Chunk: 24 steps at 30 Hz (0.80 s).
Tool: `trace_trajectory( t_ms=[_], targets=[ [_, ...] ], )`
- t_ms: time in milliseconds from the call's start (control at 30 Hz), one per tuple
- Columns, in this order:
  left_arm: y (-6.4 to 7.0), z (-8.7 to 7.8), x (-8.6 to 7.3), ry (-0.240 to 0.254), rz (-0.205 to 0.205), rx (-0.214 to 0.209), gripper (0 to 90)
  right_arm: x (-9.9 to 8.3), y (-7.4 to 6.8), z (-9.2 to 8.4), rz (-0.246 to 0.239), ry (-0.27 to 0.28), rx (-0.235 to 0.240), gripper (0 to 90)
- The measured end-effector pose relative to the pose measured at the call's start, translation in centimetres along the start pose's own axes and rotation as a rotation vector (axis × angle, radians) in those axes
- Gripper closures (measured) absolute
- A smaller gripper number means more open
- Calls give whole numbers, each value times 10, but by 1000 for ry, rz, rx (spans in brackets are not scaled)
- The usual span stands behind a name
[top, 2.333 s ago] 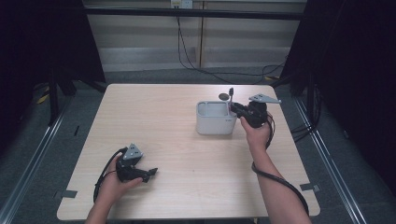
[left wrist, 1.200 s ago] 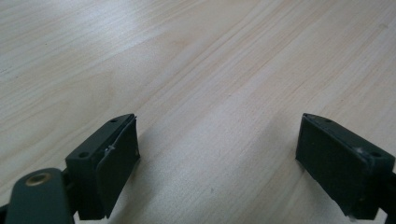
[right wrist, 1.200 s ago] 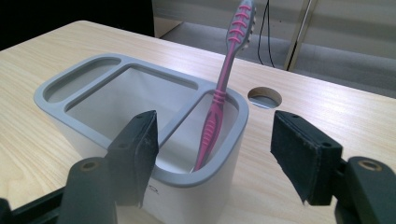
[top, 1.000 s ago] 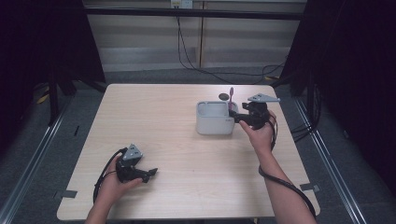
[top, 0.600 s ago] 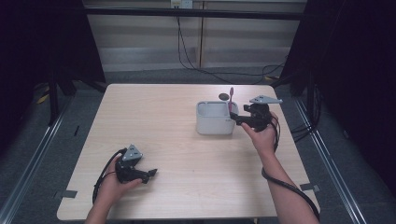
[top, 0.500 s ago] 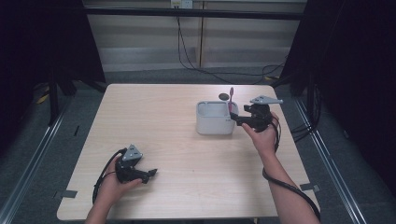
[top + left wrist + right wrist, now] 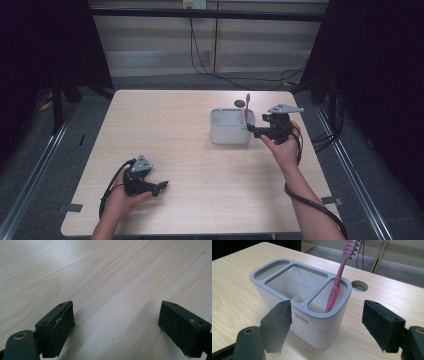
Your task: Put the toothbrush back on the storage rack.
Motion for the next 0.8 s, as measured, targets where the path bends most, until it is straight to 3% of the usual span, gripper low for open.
trace_trajectory(
  t_ms=[233,367,800],
  targets=[
    [0,0,0,0,0,0,129,-2,-2,-7,-7,1,18,205],
    [0,0,0,0,0,0,129,-8,-2,-9,-20,-32,16,191],
    [0,0,1,7,-7,0,129,-29,1,-16,-32,-56,44,181]
  ],
)
Point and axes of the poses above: each handheld gripper's, and its own axes: z roughly forward along the jaws, x roughly out of its top, y roughly to its right, the point moved 9 cm from there along z, roughly forward along the jaws, and after that the axes turned 8 degrees about -y, right-handed, at the moved point
